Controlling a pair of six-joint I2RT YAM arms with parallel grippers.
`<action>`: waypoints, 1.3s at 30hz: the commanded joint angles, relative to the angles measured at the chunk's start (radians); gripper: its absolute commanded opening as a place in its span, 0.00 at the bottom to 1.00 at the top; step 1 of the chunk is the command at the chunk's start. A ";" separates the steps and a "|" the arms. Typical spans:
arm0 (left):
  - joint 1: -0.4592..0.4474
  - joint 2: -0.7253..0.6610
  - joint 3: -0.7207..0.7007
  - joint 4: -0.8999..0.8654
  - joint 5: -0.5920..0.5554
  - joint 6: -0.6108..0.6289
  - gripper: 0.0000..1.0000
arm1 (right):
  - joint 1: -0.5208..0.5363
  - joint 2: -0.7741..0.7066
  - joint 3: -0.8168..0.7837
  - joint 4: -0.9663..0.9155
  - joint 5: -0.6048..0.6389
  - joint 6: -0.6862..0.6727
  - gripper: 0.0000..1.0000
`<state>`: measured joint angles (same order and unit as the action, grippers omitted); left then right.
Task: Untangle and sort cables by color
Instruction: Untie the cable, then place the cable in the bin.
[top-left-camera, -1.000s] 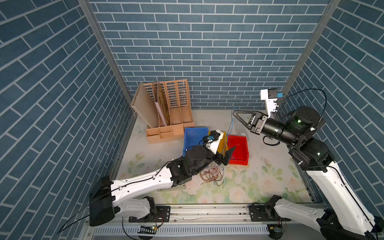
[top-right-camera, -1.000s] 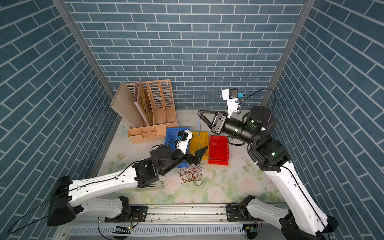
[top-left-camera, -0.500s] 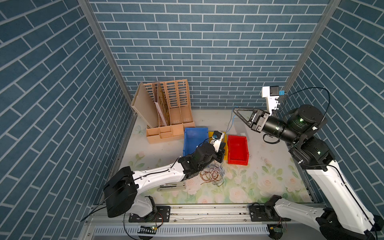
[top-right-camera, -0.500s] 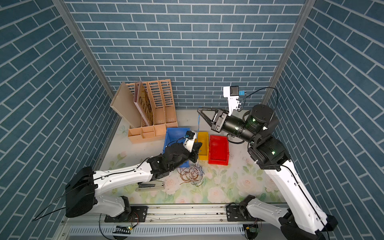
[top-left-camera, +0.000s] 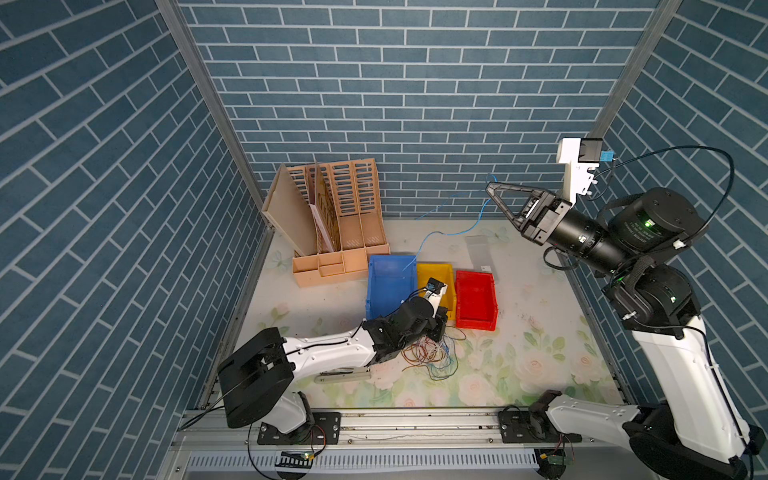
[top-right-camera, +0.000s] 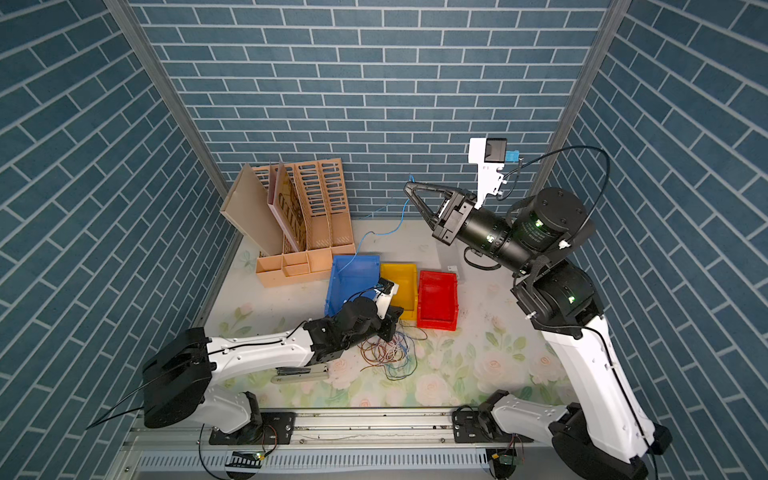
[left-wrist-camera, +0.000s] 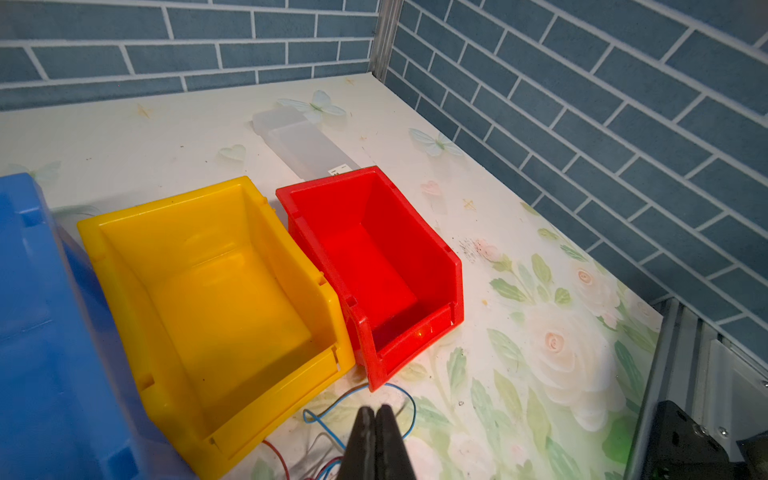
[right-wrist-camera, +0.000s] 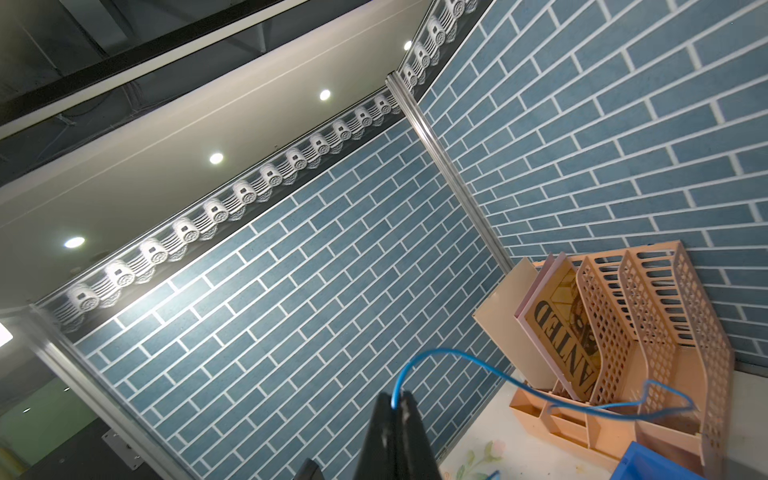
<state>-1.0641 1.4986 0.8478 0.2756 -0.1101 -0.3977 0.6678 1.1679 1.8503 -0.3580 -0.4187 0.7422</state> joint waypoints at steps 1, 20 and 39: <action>-0.007 -0.065 -0.006 -0.034 -0.010 -0.037 0.11 | 0.006 -0.003 0.007 -0.101 0.093 -0.084 0.00; -0.005 -0.541 -0.085 -0.495 -0.281 -0.161 0.64 | 0.004 -0.045 -0.170 -0.121 0.143 -0.092 0.00; -0.005 -0.822 -0.059 -0.646 -0.379 -0.256 1.00 | 0.030 0.021 -0.406 0.174 -0.066 0.069 0.00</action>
<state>-1.0698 0.6739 0.7593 -0.3370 -0.4675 -0.6415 0.6804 1.1812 1.4586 -0.2745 -0.4412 0.7742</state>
